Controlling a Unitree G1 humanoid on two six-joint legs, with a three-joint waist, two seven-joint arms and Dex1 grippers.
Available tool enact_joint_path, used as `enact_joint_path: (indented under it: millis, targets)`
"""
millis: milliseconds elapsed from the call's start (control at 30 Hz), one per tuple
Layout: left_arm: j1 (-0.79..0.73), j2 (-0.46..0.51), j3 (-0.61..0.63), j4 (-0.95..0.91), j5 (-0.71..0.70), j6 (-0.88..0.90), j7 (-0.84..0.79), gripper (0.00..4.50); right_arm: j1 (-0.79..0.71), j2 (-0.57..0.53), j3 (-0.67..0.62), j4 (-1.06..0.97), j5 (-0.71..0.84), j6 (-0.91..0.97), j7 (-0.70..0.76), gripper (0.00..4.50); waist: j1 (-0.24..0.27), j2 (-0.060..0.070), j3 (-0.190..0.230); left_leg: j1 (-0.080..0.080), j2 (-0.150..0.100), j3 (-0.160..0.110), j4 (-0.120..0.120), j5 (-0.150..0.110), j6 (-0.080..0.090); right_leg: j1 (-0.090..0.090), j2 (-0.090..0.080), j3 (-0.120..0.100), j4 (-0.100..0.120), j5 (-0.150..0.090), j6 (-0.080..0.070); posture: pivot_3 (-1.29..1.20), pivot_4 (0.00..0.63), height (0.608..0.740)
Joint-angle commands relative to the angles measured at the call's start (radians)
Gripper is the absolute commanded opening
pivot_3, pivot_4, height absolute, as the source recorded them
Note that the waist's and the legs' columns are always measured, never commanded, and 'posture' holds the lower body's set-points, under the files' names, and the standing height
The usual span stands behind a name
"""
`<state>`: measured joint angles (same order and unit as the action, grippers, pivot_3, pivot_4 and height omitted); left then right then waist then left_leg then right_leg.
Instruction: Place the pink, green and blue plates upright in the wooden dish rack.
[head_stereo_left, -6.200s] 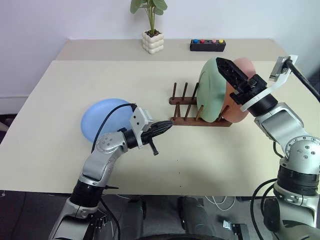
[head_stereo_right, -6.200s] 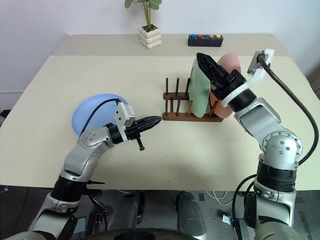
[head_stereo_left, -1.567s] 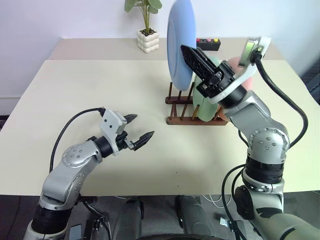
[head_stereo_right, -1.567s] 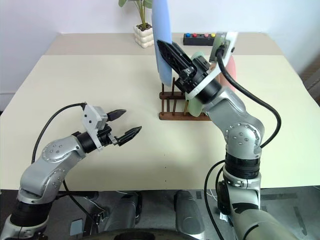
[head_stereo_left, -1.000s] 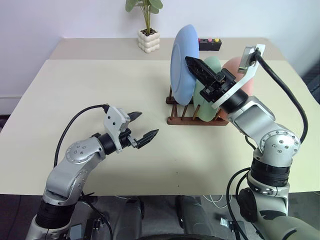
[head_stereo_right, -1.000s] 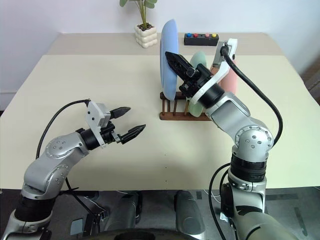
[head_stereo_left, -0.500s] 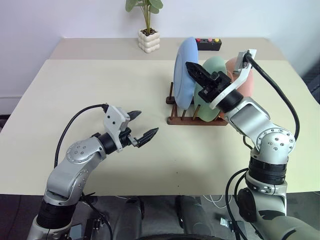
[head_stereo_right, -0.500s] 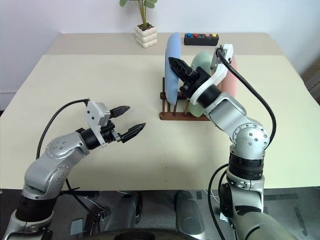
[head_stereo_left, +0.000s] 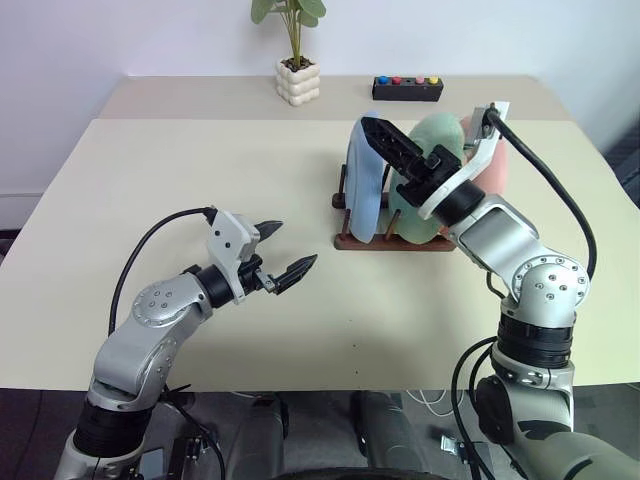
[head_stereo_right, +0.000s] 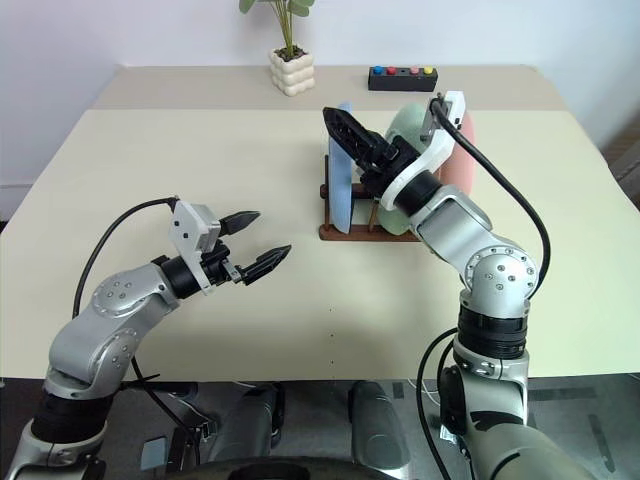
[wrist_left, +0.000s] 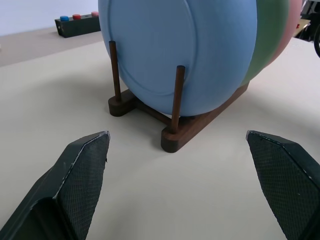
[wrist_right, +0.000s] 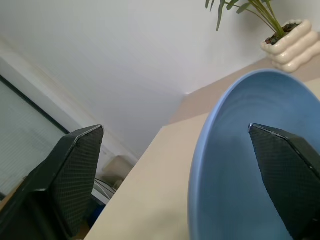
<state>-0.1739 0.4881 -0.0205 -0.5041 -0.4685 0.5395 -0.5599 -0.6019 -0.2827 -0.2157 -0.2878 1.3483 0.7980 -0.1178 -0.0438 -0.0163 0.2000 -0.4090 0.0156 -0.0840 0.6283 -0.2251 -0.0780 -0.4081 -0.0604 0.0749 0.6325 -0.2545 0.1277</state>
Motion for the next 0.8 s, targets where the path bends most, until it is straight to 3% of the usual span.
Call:
enact_joint_path:
  millis: [33, 333, 533, 633, 800]
  targets:
    - [-0.018, -0.005, 0.019, -0.029, -0.011, -0.008, 0.003, 4.5, -0.034, -0.024, 0.0, -0.039, -0.029, -0.015, 0.034, 4.44, 0.0, 0.0, 0.0, 0.0, 0.0, 0.0, 0.0, 0.0, 0.0, 0.0, 0.0, 0.0, 0.0, 0.0, 0.0, 0.0, 0.15, 0.73]
    - [-0.02, -0.009, 0.017, -0.026, -0.009, -0.01, 0.004, 4.5, -0.081, -0.079, 0.011, -0.059, -0.074, -0.006, 0.101, 4.44, 0.001, 0.0, 0.0, 0.0, 0.0, 0.0, 0.0, 0.0, 0.0, 0.0, 0.0, 0.0, 0.0, 0.0, 0.0, 0.0, 0.15, 0.73]
    - [-0.022, -0.013, 0.016, -0.025, -0.007, -0.009, 0.004, 4.5, -0.114, -0.179, 0.029, -0.102, -0.198, -0.047, 0.259, 4.44, 0.001, 0.0, 0.0, -0.001, 0.0, 0.0, 0.0, 0.0, 0.0, 0.0, 0.0, 0.0, -0.001, 0.0, 0.0, 0.0, 0.15, 0.73]
    - [-0.025, -0.014, 0.01, -0.025, -0.011, -0.007, -0.005, 4.5, -0.119, -0.283, -0.019, -0.092, -0.285, -0.095, 0.357, 3.59, 0.005, 0.0, 0.0, -0.001, 0.0, 0.0, 0.0, 0.0, 0.0, 0.0, 0.0, 0.0, -0.002, 0.0, 0.0, 0.0, 0.15, 0.73]
    - [-0.036, 0.005, -0.015, -0.019, -0.038, 0.01, -0.071, 4.5, 0.068, -0.561, -0.122, -0.15, -0.381, -0.116, 0.631, 1.03, 0.025, 0.0, 0.0, -0.002, 0.0, 0.001, 0.0, -0.001, 0.001, 0.0, -0.001, 0.0, -0.004, -0.001, 0.0, 0.0, 0.15, 0.73]
